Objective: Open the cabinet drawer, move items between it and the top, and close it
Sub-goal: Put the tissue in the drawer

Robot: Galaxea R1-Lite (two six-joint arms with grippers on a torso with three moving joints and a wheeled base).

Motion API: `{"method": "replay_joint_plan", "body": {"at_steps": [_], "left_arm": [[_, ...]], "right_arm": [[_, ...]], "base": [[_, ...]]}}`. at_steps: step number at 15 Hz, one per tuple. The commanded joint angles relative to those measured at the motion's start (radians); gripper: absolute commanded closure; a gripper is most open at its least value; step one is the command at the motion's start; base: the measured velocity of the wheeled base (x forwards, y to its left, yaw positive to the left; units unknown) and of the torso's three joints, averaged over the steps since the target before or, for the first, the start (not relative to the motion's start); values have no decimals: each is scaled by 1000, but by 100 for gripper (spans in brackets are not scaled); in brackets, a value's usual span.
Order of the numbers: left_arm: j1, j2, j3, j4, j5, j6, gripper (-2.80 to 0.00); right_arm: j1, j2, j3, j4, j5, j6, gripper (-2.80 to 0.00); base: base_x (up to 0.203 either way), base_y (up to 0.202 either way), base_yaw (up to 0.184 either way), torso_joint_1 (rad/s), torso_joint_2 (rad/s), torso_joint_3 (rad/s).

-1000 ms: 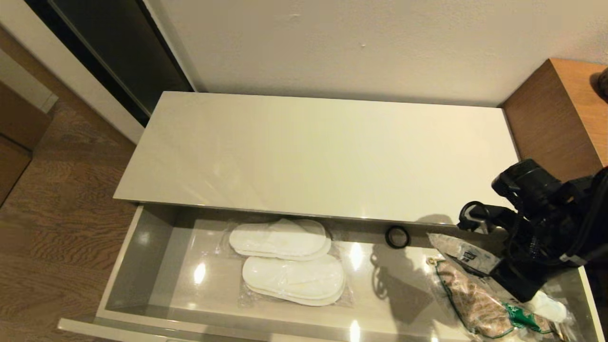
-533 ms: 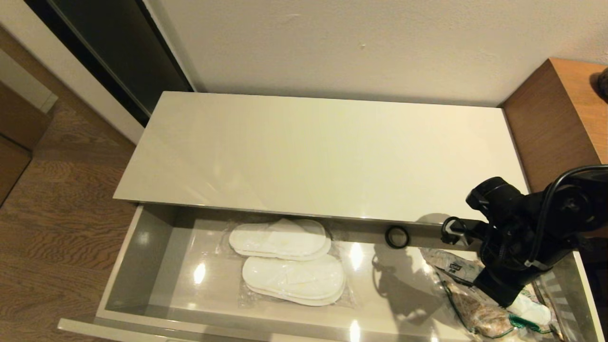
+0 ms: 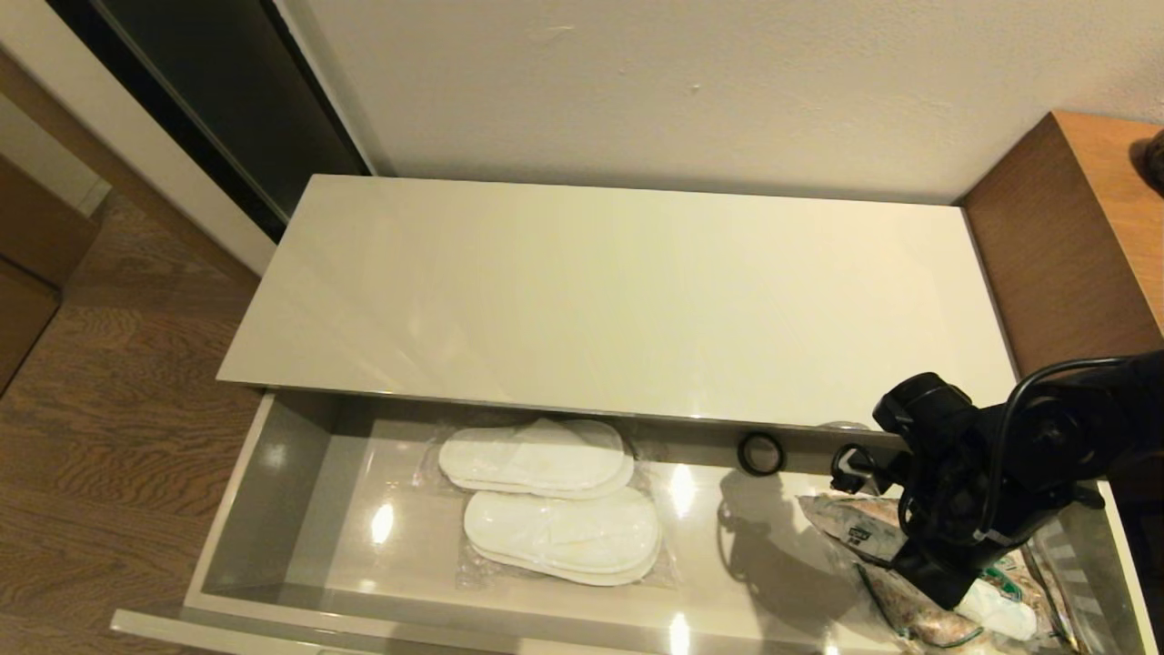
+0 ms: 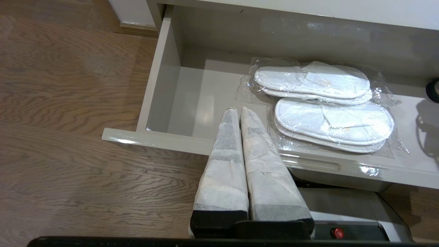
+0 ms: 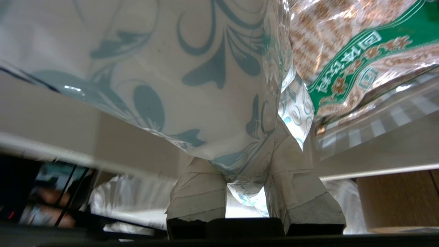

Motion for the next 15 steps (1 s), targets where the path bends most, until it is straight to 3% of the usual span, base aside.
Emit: {"method": "replay_joint_plan", "body": {"at_steps": [1, 5, 6, 13, 15], "left_arm": [[1, 0, 0, 0, 0, -1, 0], [1, 0, 0, 1, 0, -1, 0], [1, 0, 0, 1, 0, -1, 0], [1, 0, 0, -1, 0, -1, 0], [1, 0, 0, -1, 0, -1, 0]], "right_arm": [[1, 12, 35, -37, -16, -4, 0], [17, 26, 37, -65, -32, -13, 0], [19, 26, 39, -63, -33, -13, -280], [21, -12, 44, -70, -52, -1, -280], [21, -96, 58, -69, -50, 34, -280]], "base": [[0, 0, 0, 0, 0, 0], [0, 0, 0, 0, 0, 0], [0, 0, 0, 0, 0, 0], [0, 0, 0, 0, 0, 0], [0, 0, 0, 0, 0, 0]]}}
